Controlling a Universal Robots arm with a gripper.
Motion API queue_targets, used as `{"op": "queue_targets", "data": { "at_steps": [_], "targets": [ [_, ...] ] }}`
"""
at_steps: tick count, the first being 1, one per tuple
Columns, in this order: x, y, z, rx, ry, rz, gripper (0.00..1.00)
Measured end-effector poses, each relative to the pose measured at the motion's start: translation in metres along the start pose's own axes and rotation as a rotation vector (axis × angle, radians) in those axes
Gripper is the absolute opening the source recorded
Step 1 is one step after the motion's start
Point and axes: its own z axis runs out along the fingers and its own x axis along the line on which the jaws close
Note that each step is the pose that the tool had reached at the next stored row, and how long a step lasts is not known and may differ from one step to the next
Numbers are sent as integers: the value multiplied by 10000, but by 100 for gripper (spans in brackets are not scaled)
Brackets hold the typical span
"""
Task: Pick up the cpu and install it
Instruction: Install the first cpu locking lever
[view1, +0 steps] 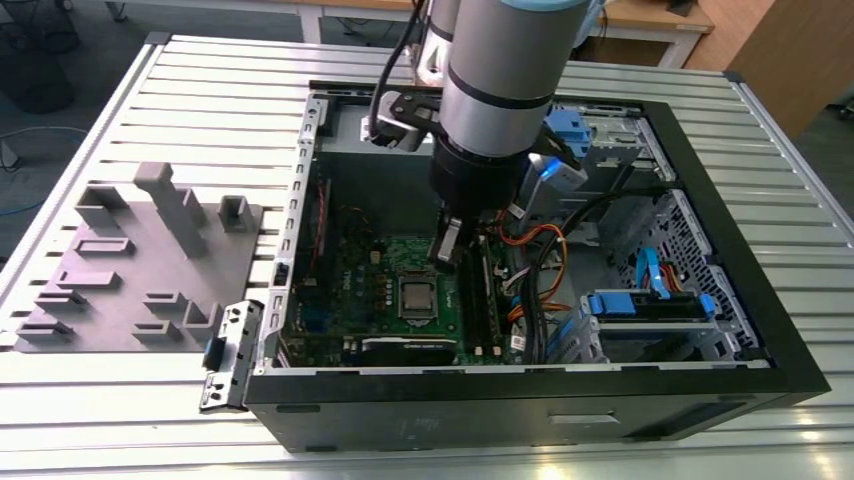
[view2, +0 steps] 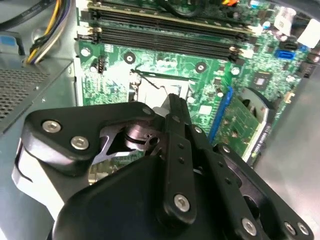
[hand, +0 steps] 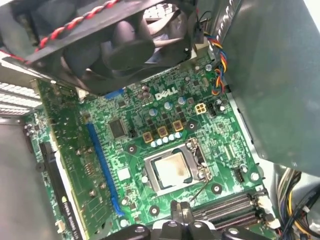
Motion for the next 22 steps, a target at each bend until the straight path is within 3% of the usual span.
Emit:
{"op": "queue_targets", "data": {
  "at_steps": [5, 11, 15, 22],
  "targets": [
    [-68, 23, 45, 6, -6, 0, 11],
    [-76, 21, 145, 13, 1, 0, 11],
    [-76, 21, 149, 16, 12, 0, 11],
    [9, -15, 207, 17, 12, 0, 11]
  ]
}}
